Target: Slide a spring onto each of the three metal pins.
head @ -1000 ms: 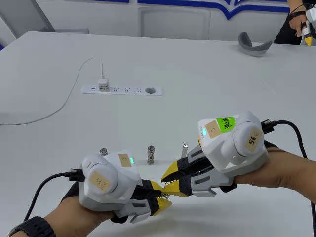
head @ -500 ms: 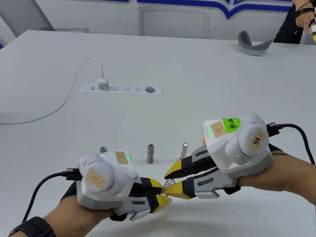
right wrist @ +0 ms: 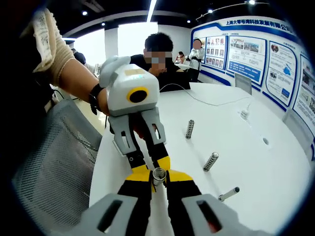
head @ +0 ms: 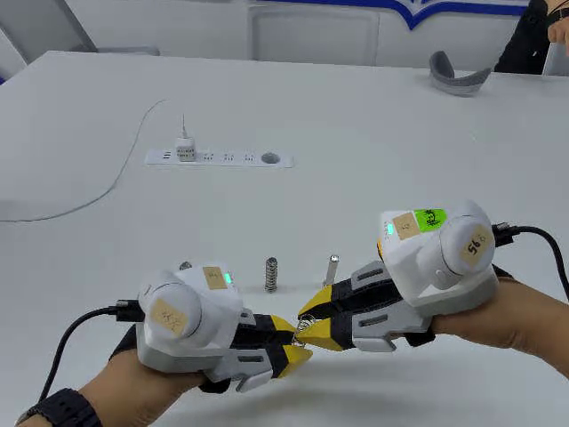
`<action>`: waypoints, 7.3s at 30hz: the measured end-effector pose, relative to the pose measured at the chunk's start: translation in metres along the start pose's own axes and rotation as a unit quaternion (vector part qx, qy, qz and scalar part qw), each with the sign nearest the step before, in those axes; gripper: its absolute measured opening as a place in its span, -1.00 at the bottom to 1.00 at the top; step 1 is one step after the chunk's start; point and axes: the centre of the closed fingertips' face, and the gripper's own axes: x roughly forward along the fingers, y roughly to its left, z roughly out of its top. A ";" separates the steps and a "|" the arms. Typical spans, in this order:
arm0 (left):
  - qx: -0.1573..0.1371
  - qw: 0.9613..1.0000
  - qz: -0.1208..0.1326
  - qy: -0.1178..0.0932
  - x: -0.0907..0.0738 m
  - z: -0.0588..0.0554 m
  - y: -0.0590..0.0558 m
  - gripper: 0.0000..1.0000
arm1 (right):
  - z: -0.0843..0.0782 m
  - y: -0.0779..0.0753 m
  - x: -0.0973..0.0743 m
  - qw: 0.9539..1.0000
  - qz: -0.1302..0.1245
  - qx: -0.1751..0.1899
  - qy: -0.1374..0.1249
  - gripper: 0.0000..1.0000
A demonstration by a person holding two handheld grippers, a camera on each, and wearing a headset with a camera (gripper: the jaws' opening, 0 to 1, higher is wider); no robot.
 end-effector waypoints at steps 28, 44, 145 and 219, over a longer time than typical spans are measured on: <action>-0.011 1.000 0.021 -0.013 -0.008 0.004 0.006 -0.59 | 0.005 -0.006 -0.001 1.000 -0.014 -0.008 -0.003 -0.76; -0.022 0.999 0.049 -0.007 -0.032 -0.008 0.014 -0.41 | 0.005 -0.020 -0.011 0.999 -0.036 -0.001 -0.005 -0.76; -0.107 0.974 0.193 -0.050 -0.120 -0.044 0.065 0.54 | -0.018 -0.128 -0.032 0.983 -0.165 0.080 0.004 -0.76; -0.114 0.973 0.195 -0.039 -0.119 -0.044 0.066 0.56 | -0.067 -0.132 -0.002 0.978 -0.184 0.096 0.030 -0.57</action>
